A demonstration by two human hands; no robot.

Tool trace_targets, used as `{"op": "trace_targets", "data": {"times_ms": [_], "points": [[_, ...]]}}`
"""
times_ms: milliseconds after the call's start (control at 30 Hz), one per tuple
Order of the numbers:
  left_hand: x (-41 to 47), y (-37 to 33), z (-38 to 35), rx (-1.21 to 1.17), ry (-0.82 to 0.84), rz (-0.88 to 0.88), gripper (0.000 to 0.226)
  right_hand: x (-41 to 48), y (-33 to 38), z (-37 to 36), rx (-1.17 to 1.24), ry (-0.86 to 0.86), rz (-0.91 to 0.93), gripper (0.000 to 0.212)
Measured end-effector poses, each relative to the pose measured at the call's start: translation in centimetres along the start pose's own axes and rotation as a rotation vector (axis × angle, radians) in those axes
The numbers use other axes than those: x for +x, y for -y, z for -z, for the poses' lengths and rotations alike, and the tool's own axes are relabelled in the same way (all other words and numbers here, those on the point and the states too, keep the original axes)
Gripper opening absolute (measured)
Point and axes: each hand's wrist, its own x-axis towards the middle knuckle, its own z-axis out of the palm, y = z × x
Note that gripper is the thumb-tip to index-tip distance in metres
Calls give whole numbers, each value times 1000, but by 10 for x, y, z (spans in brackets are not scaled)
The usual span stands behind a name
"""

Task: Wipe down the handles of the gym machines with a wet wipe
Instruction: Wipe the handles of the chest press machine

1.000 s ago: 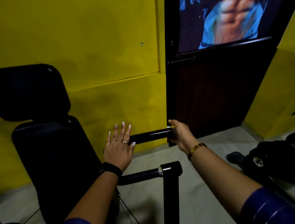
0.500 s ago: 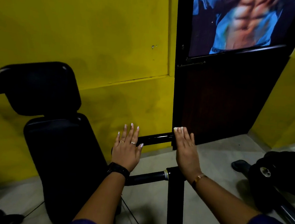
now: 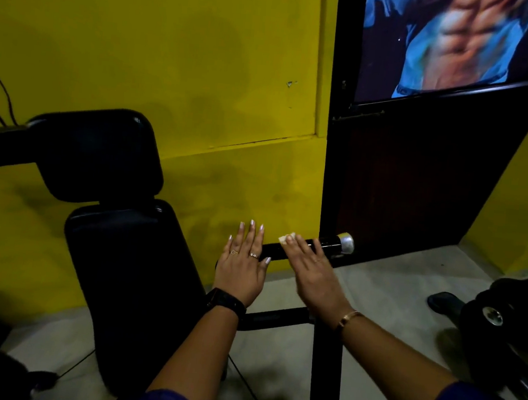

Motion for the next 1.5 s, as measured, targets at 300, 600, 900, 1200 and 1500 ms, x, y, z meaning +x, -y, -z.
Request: {"op": "trace_targets", "data": {"times_ms": [300,600,900,1200,1500], "points": [[-2,1,-3,-47,-3,-5,63,15,28,-10,-30,-98,-153,44],[-18,3,17,-1073,-181,654,46,24,24,-8,-90,-108,-256,44],[-27,30,11,-1731,-37,1058,73,40,85,-49,-68,-43,220,42],[-48,47,5,-1871,56,1136,92,52,63,-45,-225,85,685,45],[-43,47,7,-1867,91,1079,90,19,54,-52,-233,101,654,45]]}}
